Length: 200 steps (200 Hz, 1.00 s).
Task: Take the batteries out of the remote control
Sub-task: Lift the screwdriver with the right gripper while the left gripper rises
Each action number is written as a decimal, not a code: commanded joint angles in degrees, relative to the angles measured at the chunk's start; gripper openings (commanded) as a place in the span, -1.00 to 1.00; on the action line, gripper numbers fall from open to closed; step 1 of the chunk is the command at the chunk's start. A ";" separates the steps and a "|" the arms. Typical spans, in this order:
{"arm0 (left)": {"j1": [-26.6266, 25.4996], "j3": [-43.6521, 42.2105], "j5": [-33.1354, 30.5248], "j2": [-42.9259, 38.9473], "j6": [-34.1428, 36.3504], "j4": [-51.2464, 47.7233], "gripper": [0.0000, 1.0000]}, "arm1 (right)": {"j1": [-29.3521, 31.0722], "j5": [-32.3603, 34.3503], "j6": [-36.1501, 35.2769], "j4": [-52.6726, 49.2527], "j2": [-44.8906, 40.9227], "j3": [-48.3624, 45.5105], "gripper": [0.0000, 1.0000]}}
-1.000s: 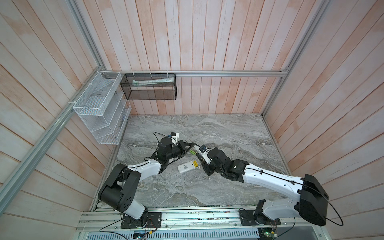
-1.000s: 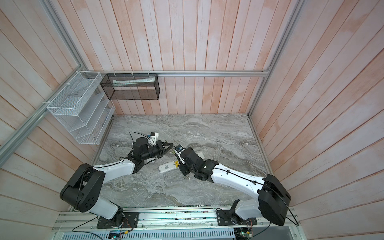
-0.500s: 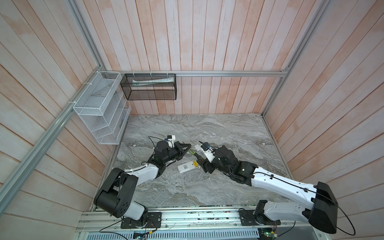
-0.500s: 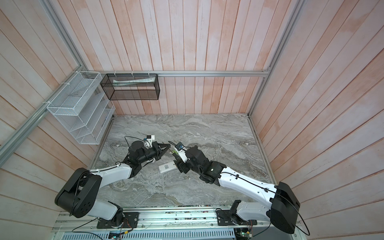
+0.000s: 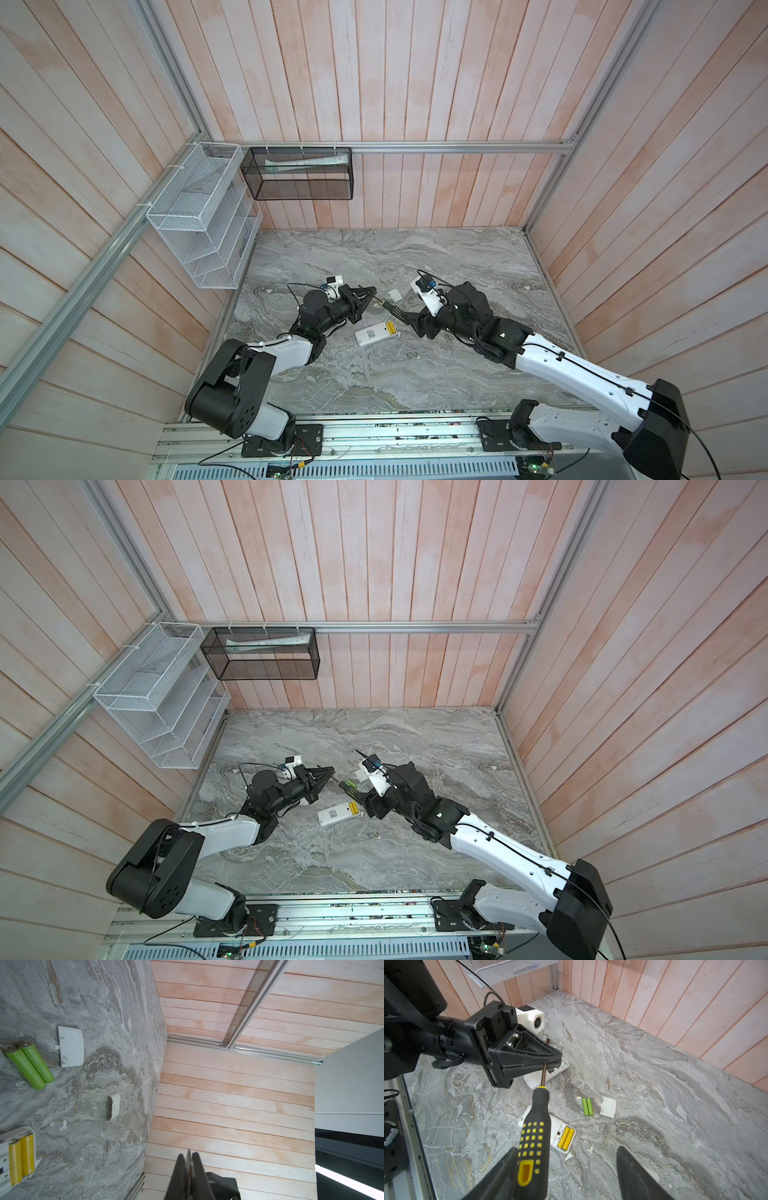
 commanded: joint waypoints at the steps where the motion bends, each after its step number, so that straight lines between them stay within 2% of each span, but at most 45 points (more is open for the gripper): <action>1: 0.20 -0.84 -0.73 -0.19 -3.13 2.03 -1.00 | -0.06 -3.28 -0.77 -0.67 0.77 0.89 0.46; 42: 0.21 -1.18 -1.16 -0.62 -3.46 0.64 -1.00 | -0.02 -5.14 -1.30 -0.56 2.15 1.92 0.42; 80: 0.28 -1.24 -1.08 -0.35 -3.67 0.82 -1.00 | -0.03 -5.31 -1.39 -0.31 4.05 2.64 0.28; 176: 0.29 -1.21 -0.53 0.00 -3.38 1.65 -1.00 | -0.03 -7.08 -1.39 1.25 6.92 4.22 -0.27; 200: 0.29 -1.14 -0.48 0.23 -3.32 1.87 -1.00 | -0.01 -7.73 -1.56 1.13 7.43 4.78 -0.49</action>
